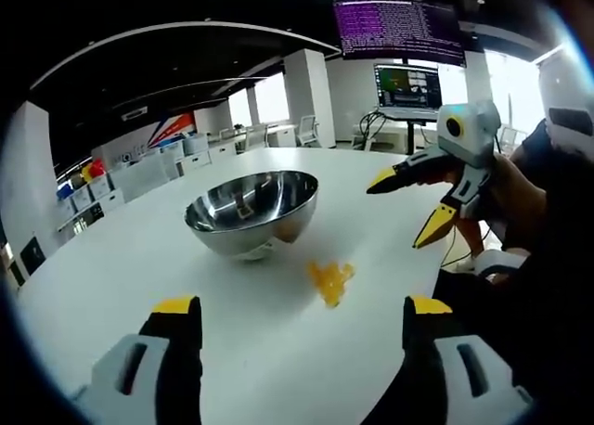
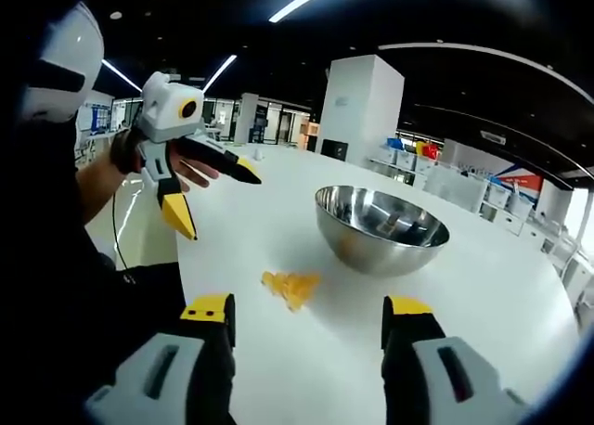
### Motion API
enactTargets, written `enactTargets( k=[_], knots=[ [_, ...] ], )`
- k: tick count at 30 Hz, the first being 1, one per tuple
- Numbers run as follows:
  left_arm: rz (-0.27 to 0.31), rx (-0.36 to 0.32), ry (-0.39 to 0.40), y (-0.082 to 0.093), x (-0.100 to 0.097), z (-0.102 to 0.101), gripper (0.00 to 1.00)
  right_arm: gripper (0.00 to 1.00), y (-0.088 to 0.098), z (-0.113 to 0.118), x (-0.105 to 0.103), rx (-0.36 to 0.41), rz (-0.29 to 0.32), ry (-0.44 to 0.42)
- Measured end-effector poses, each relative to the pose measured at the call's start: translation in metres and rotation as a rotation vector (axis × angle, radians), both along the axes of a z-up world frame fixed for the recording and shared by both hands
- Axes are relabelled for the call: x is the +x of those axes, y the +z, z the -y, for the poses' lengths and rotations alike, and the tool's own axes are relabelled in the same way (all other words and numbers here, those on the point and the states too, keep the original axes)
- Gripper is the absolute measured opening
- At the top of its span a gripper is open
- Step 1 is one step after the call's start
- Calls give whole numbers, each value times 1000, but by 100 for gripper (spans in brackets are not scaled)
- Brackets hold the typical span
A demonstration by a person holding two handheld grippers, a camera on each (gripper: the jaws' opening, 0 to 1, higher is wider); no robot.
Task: Pick up the QQ candy scattered on the table and place it into the stainless steel bowl on the table
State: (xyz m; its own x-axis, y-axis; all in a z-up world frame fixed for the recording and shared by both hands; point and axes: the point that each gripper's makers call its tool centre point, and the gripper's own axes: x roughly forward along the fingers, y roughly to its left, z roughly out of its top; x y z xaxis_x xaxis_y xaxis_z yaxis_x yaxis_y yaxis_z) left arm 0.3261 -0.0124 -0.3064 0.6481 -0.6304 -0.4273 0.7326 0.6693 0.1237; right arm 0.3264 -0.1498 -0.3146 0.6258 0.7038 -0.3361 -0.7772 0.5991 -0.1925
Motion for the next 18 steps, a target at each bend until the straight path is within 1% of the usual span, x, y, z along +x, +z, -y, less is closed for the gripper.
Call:
enactTargets(
  k=[18],
  knots=[
    [-4,9,1,-2,0,-1,88,60,0,0,-1,-5,4,1]
  ],
)
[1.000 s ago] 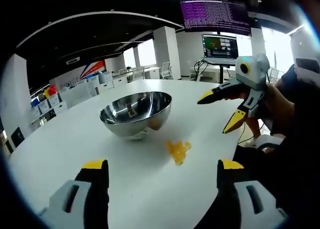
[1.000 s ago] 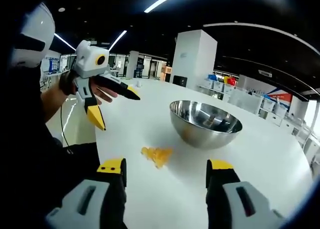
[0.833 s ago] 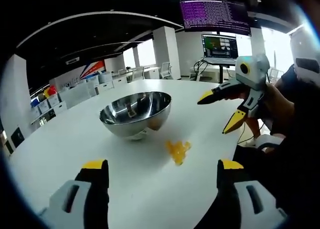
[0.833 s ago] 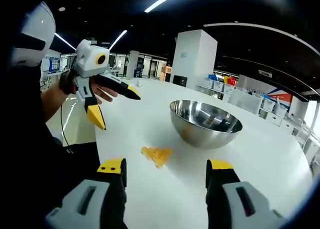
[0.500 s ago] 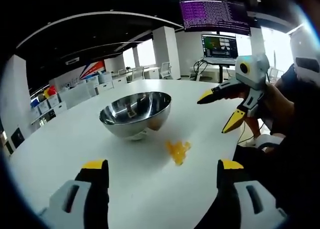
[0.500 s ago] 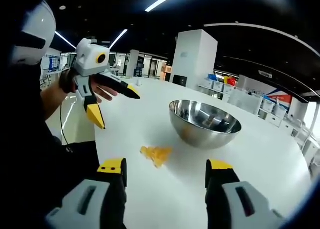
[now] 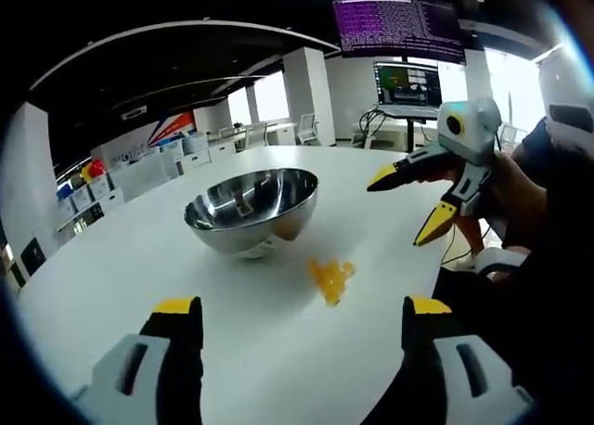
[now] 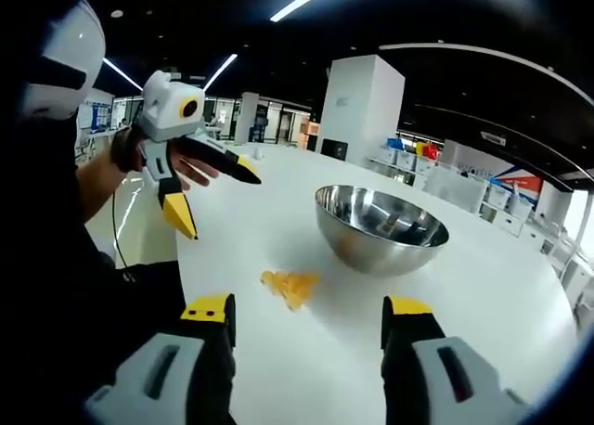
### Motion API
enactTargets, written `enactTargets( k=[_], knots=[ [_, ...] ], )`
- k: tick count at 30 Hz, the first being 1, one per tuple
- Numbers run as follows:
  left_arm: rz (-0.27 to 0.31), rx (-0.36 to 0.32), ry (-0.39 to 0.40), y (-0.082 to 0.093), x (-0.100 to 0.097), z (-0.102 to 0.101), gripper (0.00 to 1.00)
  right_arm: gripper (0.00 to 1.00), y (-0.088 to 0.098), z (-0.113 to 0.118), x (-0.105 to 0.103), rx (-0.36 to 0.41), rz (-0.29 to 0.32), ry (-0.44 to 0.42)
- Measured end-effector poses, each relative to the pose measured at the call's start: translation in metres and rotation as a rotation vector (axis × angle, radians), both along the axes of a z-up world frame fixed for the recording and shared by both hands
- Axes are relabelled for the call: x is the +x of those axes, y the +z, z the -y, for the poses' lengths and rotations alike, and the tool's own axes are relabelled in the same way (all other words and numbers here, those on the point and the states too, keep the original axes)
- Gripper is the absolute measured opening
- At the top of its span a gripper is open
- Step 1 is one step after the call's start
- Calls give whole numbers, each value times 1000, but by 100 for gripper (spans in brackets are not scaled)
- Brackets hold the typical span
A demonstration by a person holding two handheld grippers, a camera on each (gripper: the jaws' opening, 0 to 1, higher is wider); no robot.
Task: Pick up the QQ candy scattered on the table and place it into the stainless steel bowl on the table
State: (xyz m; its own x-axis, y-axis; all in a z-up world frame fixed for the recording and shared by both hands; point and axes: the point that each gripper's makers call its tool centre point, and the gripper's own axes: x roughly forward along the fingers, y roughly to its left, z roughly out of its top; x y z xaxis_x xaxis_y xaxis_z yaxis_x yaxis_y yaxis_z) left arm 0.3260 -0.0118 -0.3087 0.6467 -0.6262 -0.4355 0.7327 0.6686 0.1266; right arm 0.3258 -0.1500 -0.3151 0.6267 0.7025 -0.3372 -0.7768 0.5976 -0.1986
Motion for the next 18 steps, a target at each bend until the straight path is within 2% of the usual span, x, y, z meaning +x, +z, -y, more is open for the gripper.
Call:
enactTargets(
  k=[12,18],
  knots=[
    [7,0,9,2,2,-2,88,58,1,-12,5,33,-13,19],
    [-5,19,5,-5,0,-3,87,46,-11,-27,11,17,-39,46]
  ],
)
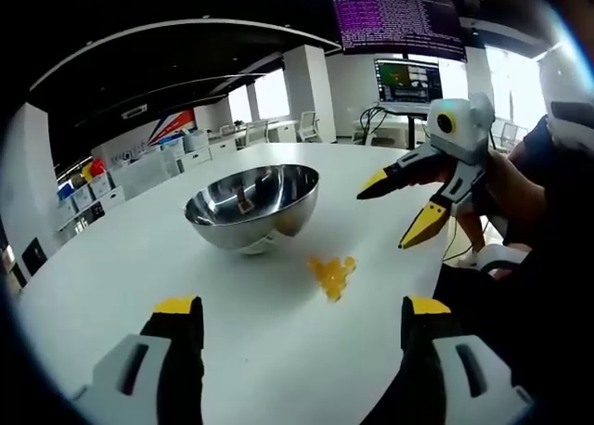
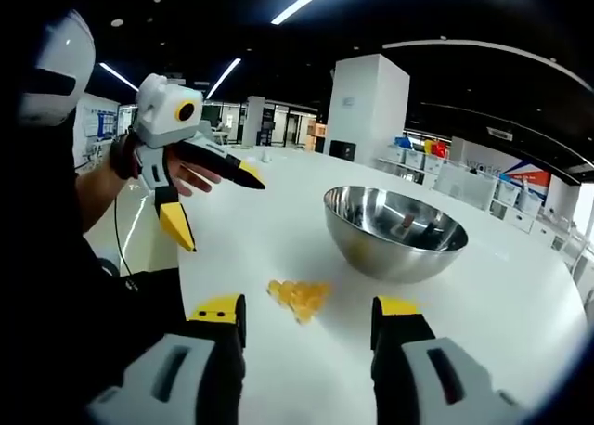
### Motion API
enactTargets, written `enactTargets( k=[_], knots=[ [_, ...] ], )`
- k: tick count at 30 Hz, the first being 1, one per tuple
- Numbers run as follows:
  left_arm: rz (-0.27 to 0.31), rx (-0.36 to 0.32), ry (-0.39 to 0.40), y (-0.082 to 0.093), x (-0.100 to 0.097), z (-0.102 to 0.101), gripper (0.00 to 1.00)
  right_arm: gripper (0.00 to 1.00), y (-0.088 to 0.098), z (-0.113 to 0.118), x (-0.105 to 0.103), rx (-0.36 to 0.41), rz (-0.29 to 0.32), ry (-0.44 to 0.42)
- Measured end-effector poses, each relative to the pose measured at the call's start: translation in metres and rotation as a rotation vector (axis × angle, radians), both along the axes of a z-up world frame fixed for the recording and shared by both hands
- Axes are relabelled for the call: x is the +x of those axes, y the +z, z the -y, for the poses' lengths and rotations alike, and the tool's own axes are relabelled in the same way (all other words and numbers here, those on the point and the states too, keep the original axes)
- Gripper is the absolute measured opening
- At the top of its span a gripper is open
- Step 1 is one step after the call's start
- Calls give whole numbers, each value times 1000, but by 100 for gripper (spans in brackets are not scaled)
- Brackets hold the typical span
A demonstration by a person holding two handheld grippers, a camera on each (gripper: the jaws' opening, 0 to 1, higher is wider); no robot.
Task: Pick up the QQ candy scattered on the table and place it into the stainless steel bowl on the table
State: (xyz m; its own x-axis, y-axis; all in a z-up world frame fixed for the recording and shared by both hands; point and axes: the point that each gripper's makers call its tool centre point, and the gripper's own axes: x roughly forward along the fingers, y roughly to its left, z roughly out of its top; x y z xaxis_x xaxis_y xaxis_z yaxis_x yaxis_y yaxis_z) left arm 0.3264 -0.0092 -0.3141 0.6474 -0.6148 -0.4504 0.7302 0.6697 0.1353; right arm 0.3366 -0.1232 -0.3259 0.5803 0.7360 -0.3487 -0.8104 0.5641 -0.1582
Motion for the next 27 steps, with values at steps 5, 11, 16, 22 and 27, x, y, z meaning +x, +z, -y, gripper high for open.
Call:
enactTargets(
  k=[5,11,16,22,27],
  knots=[
    [-2,-1,-5,-1,1,1,87,39,-13,-12,3,-10,-25,24],
    [-4,7,-11,-3,3,1,86,26,-25,-20,9,13,-60,16],
    [-6,10,-15,-4,3,1,86,25,-38,-21,11,-7,-75,3],
    [-6,7,-19,-5,3,2,86,19,-43,-21,16,31,-118,-40],
    [-14,14,-14,-9,3,1,86,14,-42,-20,19,61,-136,-58]
  ],
)
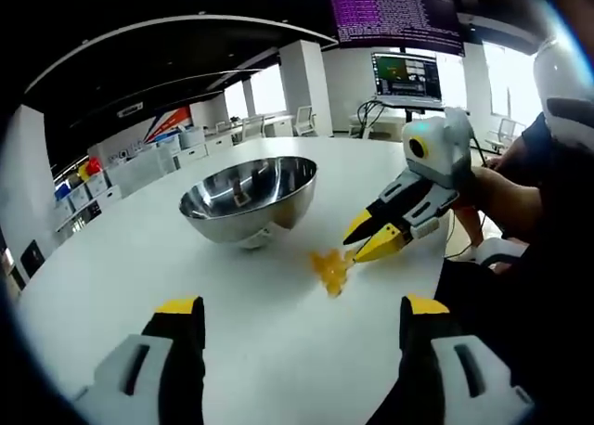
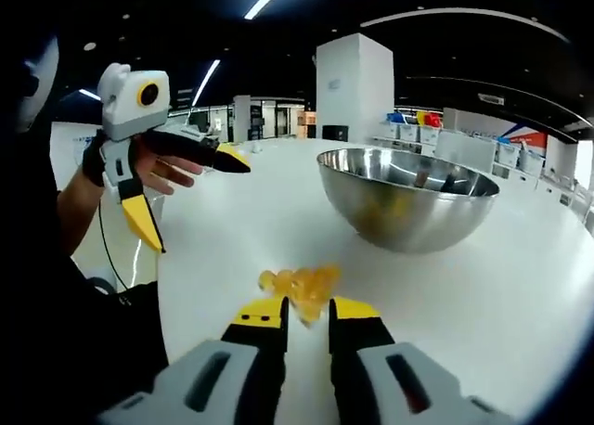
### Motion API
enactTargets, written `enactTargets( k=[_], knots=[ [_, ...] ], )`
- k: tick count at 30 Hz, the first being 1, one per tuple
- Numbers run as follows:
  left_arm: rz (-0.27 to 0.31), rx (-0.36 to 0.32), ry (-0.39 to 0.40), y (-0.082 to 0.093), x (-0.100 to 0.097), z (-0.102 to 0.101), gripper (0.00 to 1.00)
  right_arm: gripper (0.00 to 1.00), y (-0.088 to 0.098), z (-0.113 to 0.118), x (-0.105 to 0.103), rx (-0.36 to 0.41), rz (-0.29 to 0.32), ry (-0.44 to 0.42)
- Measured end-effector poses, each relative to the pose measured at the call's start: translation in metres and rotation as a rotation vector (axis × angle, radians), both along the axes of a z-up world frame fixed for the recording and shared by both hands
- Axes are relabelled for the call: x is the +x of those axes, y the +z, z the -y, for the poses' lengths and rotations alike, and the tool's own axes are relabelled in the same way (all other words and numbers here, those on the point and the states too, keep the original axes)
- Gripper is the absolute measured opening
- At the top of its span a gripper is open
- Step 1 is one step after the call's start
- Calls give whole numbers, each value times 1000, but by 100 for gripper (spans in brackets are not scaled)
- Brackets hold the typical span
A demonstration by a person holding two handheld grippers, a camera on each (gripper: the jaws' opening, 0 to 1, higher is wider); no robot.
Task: Pick up the QQ candy scattered on the table and place it into the stainless steel bowl on the table
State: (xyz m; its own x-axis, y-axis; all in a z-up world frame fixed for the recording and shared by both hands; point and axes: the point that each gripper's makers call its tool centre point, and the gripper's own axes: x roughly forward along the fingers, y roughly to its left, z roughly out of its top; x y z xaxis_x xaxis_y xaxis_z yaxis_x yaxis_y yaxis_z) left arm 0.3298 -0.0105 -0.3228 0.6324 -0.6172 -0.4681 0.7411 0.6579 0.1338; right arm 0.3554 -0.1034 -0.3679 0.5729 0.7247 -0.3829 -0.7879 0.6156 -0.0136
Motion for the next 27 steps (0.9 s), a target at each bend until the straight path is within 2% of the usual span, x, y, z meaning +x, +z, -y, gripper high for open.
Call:
enactTargets(
  k=[9,27],
  knots=[
    [1,-5,-9,1,-1,3,86,14,-7,-2,-2,-6,-13,8],
    [-4,0,-17,-1,-2,5,85,9,-9,-4,1,-9,-4,10]
  ],
)
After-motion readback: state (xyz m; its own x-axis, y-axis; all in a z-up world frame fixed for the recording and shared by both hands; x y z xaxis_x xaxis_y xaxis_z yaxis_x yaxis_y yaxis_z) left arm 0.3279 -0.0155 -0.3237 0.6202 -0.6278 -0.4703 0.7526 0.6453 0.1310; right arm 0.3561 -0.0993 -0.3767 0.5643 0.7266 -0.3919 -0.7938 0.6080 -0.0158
